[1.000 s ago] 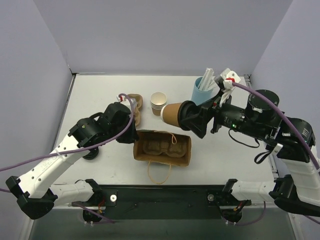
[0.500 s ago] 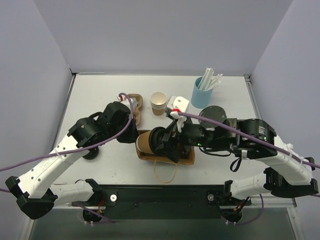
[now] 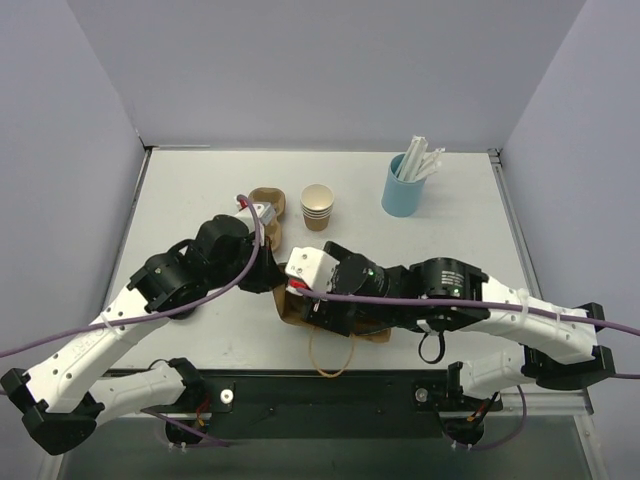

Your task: Pack the takeout coffee

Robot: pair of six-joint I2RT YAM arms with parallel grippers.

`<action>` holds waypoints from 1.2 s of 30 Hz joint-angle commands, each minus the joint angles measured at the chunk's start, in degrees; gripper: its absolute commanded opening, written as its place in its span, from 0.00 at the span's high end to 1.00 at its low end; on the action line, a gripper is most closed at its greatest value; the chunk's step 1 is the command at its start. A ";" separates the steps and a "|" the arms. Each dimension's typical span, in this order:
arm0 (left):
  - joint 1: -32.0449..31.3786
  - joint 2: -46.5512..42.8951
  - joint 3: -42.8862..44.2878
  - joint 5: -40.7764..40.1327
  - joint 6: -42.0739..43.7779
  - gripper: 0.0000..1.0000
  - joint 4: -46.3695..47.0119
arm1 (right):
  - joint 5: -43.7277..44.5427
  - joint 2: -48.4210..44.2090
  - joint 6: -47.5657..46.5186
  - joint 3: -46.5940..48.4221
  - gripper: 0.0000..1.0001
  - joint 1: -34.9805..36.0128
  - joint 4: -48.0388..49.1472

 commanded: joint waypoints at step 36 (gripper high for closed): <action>-4.45 -14.29 -20.60 0.83 1.46 1.00 25.88 | 14.13 -11.87 -20.37 -43.35 0.53 -1.56 24.73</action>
